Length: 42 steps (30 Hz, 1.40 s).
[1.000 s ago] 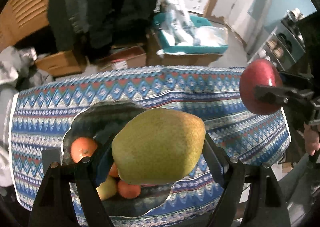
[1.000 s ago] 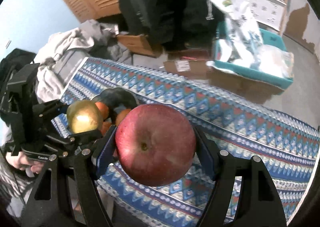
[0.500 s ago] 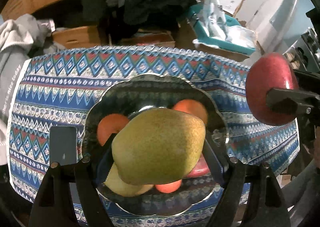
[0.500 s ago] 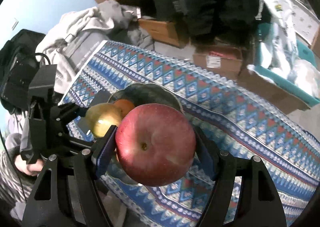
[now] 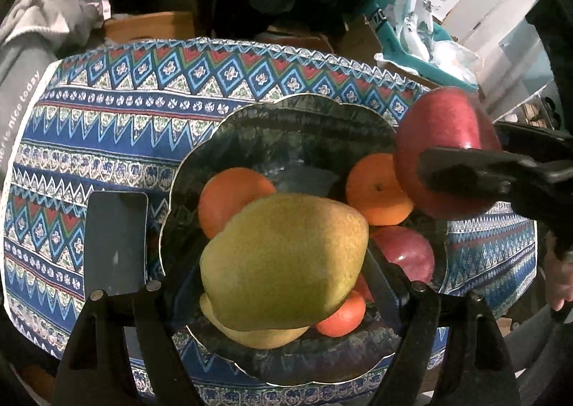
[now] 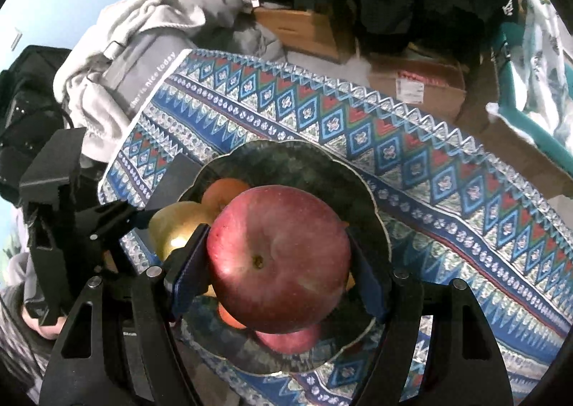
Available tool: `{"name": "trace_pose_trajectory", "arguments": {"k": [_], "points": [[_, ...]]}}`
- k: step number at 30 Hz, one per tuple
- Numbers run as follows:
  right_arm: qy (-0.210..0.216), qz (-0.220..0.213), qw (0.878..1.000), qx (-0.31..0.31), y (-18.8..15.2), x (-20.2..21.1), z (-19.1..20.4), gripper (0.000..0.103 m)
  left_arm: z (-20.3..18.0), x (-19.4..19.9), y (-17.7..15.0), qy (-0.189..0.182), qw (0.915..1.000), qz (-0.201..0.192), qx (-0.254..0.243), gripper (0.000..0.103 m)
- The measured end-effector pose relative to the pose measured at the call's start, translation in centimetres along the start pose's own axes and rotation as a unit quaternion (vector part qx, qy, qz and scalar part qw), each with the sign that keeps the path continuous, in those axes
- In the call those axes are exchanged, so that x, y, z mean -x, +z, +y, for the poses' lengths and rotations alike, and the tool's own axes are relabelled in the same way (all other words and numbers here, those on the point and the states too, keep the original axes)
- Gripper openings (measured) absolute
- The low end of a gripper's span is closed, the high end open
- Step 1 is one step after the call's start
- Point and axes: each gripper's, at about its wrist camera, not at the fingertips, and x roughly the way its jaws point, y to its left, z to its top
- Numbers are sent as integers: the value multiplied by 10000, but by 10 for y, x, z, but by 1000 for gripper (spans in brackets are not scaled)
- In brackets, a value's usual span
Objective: Organize fruits
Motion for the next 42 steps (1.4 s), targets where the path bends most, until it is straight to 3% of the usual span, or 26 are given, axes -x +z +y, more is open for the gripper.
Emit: {"name": "trace_pose_trajectory", "arguments": {"k": [7, 9, 12, 17, 32, 42], "points": [[85, 147, 9998, -103, 5, -22, 0, 75, 5, 2, 1, -133, 9999, 12, 54, 82], [93, 197, 9997, -132, 6, -27, 0, 75, 6, 3, 1, -116, 9999, 1, 41, 76], [44, 230, 9996, -184, 7, -32, 0, 76, 5, 3, -1, -235, 9997, 50, 41, 75], [133, 176, 9991, -356, 8, -30, -8, 76, 7, 2, -5, -101, 9999, 105, 61, 75], [90, -65, 9996, -254, 12, -10, -4, 76, 2, 21, -9, -111, 9997, -33, 223, 76], [-219, -402, 9989, -57, 0, 26, 9, 76, -7, 54, -16, 175, 9991, -376, 115, 78]]}}
